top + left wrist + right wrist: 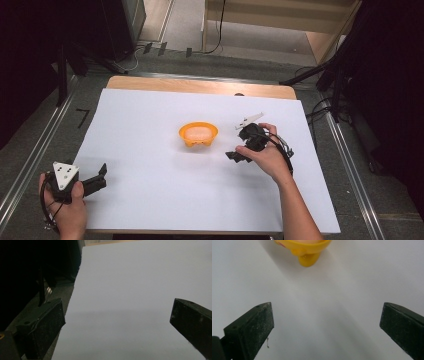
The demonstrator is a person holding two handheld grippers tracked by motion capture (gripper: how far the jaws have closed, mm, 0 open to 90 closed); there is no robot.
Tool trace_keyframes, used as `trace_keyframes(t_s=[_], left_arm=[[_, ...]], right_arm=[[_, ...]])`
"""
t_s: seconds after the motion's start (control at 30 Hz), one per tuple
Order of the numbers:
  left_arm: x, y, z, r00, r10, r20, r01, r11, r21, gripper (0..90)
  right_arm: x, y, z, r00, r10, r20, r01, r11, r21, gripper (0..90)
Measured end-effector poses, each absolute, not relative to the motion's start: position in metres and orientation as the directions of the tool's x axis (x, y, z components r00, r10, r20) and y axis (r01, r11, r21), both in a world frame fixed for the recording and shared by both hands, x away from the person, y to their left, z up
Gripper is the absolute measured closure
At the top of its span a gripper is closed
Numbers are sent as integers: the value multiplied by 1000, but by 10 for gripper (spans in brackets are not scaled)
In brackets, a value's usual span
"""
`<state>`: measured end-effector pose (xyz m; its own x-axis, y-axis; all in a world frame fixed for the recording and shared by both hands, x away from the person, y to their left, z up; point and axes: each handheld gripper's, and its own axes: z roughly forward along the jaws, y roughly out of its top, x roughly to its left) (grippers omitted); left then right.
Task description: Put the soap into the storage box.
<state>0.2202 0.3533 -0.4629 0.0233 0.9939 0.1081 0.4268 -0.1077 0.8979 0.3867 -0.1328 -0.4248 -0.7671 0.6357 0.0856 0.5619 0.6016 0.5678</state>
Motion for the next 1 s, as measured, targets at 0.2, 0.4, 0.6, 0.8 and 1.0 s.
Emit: trace_keyframes(t_s=[0.2,0.4,0.6,0.8,1.0], left_arm=[[221,353,-463,23,993,112,430,-111,896,1],[221,352,-463,24,993,116,430,-115,895,1],[220,352,-463,22,993,117,430,-115,895,1],[220,352,-463,22,993,116,429,-114,896,1],[220,352,-463,20,992,122,429,-119,896,1]], right_arm=[[371,-152,-431,-727,678,108,597,547,587,0],[362,-165,-436,-708,698,110,604,516,608,0],[351,-181,-441,-676,729,111,606,463,647,0],[339,-195,-444,-634,764,118,608,398,688,0],[329,-215,-451,-588,795,148,606,312,731,0]])
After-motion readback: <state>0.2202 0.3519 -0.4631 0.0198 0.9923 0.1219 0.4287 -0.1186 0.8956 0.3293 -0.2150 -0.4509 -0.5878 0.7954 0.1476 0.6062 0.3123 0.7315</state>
